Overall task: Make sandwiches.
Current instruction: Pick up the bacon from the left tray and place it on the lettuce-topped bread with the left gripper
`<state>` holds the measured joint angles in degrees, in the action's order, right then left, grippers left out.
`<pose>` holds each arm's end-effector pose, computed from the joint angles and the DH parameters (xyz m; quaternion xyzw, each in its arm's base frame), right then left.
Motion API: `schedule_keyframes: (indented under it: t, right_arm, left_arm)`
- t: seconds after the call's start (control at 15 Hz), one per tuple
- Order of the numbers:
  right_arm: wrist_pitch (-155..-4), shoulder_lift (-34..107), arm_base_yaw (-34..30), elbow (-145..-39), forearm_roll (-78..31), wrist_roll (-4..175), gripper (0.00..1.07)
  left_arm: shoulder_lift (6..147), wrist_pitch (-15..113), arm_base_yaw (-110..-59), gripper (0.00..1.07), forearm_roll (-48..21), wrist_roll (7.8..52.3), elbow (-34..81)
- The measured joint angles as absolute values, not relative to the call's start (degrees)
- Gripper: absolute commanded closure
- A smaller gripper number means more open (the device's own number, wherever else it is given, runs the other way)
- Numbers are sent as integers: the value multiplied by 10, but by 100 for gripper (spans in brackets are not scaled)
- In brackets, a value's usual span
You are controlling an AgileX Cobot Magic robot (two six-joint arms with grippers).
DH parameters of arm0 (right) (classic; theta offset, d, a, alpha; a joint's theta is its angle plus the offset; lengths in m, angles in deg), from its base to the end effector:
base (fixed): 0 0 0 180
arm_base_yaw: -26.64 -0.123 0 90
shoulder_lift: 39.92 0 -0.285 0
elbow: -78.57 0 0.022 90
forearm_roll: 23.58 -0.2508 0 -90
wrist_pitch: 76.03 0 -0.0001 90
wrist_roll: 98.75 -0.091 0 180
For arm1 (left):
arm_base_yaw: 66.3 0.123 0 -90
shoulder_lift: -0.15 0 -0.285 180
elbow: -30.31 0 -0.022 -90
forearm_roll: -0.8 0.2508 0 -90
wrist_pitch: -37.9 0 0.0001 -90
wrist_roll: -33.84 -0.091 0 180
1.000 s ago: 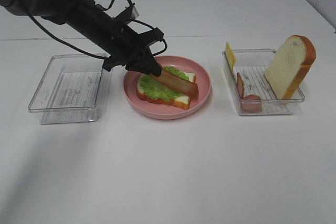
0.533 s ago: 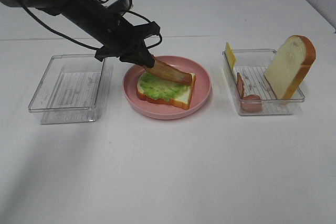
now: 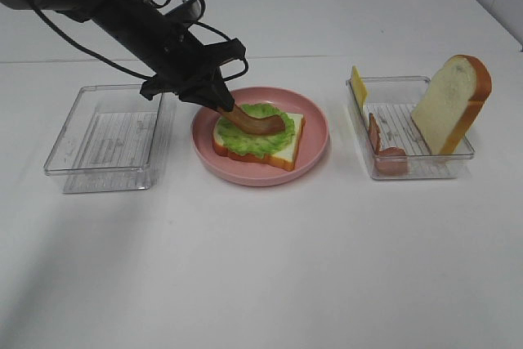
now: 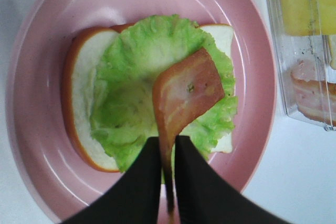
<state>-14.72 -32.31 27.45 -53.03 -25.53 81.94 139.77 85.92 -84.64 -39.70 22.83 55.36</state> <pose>-0.0060 0.0028 0.2774 0.0001 0.8540 0.0102 0.5202 0.4496 -0.1954 0.1513 0.0512 0.9452 -0.2979 0.1232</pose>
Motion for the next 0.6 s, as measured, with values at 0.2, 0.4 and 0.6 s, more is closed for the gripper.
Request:
schedule_keyframes:
  t: [0.2, 0.4, 0.6]
  right_arm:
    - [-147, -323, 274, -530, -255, 819, 30]
    - [-147, -323, 274, -530, -255, 819, 30]
    - [-147, -323, 274, -530, -255, 819, 30]
  left_arm:
    - [1398, 859, -846, 31, -395, 228, 554]
    - [1398, 856, -846, 24, -392, 228, 554]
    - [1391, 854, -846, 24, -378, 228, 554]
